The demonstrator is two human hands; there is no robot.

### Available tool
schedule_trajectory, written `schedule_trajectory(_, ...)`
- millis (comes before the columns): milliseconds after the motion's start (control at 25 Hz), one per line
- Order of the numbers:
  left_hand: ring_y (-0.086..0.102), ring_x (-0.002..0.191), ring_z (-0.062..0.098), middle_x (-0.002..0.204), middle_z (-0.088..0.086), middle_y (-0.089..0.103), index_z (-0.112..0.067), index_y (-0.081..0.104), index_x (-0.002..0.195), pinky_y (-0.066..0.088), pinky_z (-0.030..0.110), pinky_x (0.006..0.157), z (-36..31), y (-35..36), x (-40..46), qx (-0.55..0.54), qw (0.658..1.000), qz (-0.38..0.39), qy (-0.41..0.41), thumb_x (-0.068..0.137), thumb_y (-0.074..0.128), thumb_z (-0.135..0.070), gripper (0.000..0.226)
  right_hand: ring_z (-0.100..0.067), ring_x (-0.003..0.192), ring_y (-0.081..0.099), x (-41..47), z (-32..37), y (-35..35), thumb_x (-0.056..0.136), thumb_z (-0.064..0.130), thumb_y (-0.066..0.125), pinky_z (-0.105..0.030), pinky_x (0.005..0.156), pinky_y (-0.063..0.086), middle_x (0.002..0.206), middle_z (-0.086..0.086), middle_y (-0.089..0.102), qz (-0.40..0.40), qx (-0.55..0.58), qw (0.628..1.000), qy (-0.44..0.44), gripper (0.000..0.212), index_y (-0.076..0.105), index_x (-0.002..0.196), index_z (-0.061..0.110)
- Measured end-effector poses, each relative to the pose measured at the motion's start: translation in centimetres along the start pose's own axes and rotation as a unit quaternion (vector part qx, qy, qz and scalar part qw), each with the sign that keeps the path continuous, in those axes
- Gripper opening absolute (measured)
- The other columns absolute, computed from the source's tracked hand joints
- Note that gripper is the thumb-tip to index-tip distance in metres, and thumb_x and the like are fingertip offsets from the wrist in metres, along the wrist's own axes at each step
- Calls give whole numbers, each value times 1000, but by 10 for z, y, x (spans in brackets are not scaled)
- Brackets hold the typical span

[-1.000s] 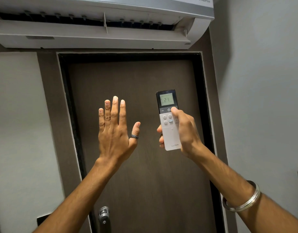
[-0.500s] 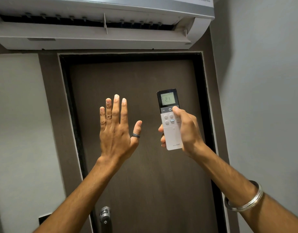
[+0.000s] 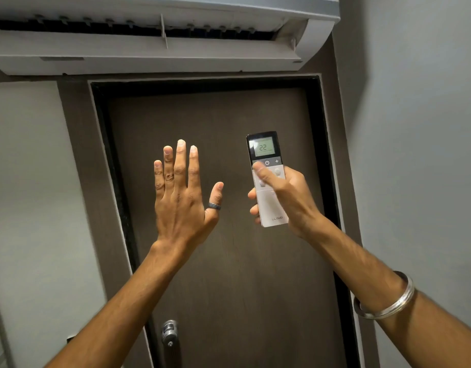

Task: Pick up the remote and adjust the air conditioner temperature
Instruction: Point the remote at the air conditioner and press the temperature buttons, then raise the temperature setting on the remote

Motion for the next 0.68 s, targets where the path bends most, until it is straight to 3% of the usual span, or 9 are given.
schedule_trajectory(120,0,162,33,174,16,10,-6,18,164,-3,46,132,-13,10,-36,-30,999,21,1,103,39,-54,81,-28,57,76,-19,-28,-8,76,34,87,-36,51,60,86,-4,76,-52,-93,993,46,49,54,109,18)
schedule_trajectory(200,-2,162,31,174,15,12,-6,19,164,-3,44,133,-30,24,-88,-61,996,64,-2,102,41,-54,81,-14,70,76,-49,-68,-20,71,49,78,-28,55,54,93,8,72,-98,-181,976,76,59,45,113,22)
schedule_trajectory(240,-2,162,30,174,15,12,-6,20,164,-4,44,133,-41,32,-121,-78,992,102,3,101,41,-54,81,-6,72,73,-70,-94,-28,71,56,72,-26,56,50,93,12,70,-110,-213,966,95,60,42,112,25)
schedule_trajectory(320,-2,162,29,174,15,12,-7,20,164,-4,44,133,-71,43,-198,-116,971,208,9,101,41,-54,81,-4,75,69,-122,-154,-50,73,61,65,-27,60,48,95,14,67,-130,-251,947,150,53,42,108,29)
schedule_trajectory(440,-3,162,28,173,15,15,-6,22,163,-1,47,133,-119,48,-321,-155,910,385,23,103,39,-53,78,-12,84,61,-219,-241,-89,76,53,69,-31,69,47,109,8,56,-192,-325,891,251,48,53,112,26)
schedule_trajectory(520,-4,162,28,173,15,16,-7,23,163,2,48,133,-147,51,-389,-181,866,465,32,104,37,-54,76,-14,91,59,-277,-285,-121,75,44,77,-26,70,43,112,7,52,-236,-350,849,318,52,59,119,23)
schedule_trajectory(600,-3,162,28,173,15,16,-8,23,163,3,49,133,-179,56,-448,-201,819,535,51,105,32,-56,76,-22,101,62,-328,-323,-161,74,35,83,-25,74,49,113,0,59,-281,-368,797,387,54,66,122,17)
schedule_trajectory(680,1,162,30,172,16,19,-8,25,163,5,51,133,-212,57,-501,-214,777,587,79,105,28,-57,76,-32,111,66,-378,-358,-206,75,33,84,-37,92,57,119,-11,68,-322,-374,736,463,54,72,123,12)
Point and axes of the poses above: each hand's wrist, its own x-axis towards the middle knuckle, its own y-axis out of the palm, z = x × y, the point moved 2 cm from there along x, towards the middle knuckle
